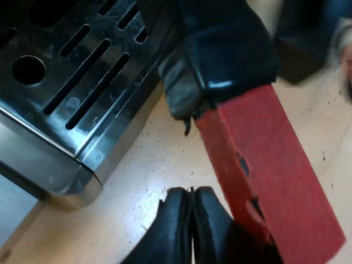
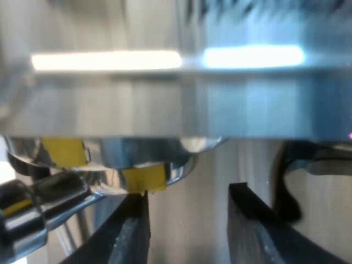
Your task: Put the handle in the coffee machine
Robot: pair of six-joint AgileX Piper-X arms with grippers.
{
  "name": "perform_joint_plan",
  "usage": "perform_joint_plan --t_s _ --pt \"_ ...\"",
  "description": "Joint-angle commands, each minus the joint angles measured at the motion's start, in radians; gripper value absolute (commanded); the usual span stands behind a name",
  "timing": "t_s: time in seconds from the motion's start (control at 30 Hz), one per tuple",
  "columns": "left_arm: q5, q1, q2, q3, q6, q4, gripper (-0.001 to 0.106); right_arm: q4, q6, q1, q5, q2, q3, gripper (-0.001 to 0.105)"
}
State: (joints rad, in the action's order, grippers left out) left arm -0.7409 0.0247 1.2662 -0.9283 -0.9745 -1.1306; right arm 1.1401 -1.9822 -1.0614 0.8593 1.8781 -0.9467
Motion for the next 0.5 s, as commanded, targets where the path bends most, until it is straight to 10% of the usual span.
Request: perform_joint_plan --t_s 0.03,0.27,0.5 --pt "-0.048 -0.01 -0.012 0.0 -0.04 0.025 0.0 0.023 0.016 -0.016 0.003 -0.059 0.079 0.037" --pt "-0.034 -0.049 -0.017 0.0 -0.066 0.029 0.0 -0.058 0.027 -0.09 0.0 -0.193 0.206 0.037" --pt "0.084 -0.172 -0.077 0.0 -0.244 0.104 0.0 -0.395 0.129 -0.166 0.05 -0.39 0.244 0.037"
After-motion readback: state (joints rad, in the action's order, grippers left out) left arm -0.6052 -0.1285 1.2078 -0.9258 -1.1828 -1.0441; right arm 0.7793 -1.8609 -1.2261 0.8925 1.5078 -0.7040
